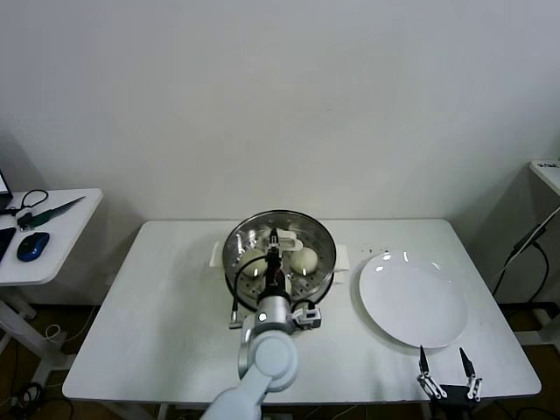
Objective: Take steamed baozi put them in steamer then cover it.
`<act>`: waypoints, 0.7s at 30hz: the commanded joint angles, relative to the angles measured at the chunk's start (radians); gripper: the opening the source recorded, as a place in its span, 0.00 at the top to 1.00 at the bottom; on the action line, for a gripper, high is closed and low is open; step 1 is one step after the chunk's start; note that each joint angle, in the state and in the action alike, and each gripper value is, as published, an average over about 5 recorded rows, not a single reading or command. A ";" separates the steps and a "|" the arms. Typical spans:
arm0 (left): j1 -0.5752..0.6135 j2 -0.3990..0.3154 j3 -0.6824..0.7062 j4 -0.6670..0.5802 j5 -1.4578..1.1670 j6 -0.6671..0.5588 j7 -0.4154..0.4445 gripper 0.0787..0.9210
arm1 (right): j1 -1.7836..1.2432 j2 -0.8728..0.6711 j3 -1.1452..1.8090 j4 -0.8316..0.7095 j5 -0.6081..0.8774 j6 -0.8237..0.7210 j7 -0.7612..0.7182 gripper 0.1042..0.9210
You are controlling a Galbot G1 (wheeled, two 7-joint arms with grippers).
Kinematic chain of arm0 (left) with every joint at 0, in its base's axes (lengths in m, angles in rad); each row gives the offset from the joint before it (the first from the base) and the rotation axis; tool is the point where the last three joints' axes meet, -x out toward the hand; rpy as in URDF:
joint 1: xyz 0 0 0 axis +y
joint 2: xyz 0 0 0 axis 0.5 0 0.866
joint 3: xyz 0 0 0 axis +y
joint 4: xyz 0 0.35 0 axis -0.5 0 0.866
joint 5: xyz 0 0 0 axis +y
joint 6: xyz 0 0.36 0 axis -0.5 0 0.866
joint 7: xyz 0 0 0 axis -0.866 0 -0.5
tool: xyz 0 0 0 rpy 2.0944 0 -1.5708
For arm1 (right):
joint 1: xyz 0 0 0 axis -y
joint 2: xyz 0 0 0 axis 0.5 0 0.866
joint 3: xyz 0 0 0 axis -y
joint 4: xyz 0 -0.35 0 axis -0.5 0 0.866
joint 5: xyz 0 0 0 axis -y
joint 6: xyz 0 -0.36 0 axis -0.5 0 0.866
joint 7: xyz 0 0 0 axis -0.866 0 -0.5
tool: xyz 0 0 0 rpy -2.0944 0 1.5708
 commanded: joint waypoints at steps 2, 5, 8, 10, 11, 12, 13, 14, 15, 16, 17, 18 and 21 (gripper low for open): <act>0.011 0.030 0.027 -0.108 -0.075 0.011 0.044 0.76 | 0.003 0.002 0.001 0.004 0.001 -0.011 -0.003 0.12; 0.028 0.057 0.041 -0.176 -0.123 0.021 0.063 0.65 | -0.001 0.002 0.002 0.015 0.005 -0.034 -0.010 0.12; 0.064 0.089 0.040 -0.236 -0.169 0.023 0.062 0.55 | -0.006 0.000 0.002 0.032 0.034 -0.056 -0.002 0.12; 0.095 0.110 0.030 -0.280 -0.232 0.020 0.031 0.48 | -0.012 -0.004 -0.003 0.051 0.079 -0.071 0.016 0.12; 0.110 0.119 0.019 -0.302 -0.284 0.012 0.001 0.45 | -0.017 -0.007 -0.005 0.062 0.098 -0.085 0.022 0.12; 0.128 0.128 0.004 -0.327 -0.365 -0.002 -0.039 0.42 | -0.022 -0.012 -0.007 0.074 0.112 -0.097 0.024 0.12; 0.146 0.135 -0.022 -0.348 -0.460 -0.024 -0.088 0.38 | -0.026 -0.018 -0.007 0.085 0.118 -0.113 0.021 0.12; 0.163 0.139 -0.053 -0.367 -0.560 -0.049 -0.133 0.35 | -0.030 -0.023 -0.006 0.094 0.117 -0.127 0.014 0.12; 0.184 0.140 -0.091 -0.386 -0.647 -0.076 -0.175 0.31 | -0.033 -0.028 -0.004 0.101 0.113 -0.133 0.006 0.12; 0.206 0.140 -0.135 -0.405 -0.748 -0.102 -0.213 0.27 | -0.036 -0.036 -0.004 0.105 0.111 -0.133 -0.005 0.12; 0.227 0.141 -0.183 -0.423 -0.835 -0.124 -0.249 0.24 | -0.038 -0.043 -0.004 0.107 0.108 -0.131 -0.014 0.12; 0.251 0.142 -0.233 -0.438 -0.921 -0.148 -0.285 0.21 | -0.039 -0.050 -0.004 0.109 0.103 -0.126 -0.025 0.12; 0.323 0.145 -0.379 -0.466 -1.158 -0.238 -0.386 0.14 | -0.035 -0.063 -0.007 0.108 0.100 -0.104 -0.056 0.12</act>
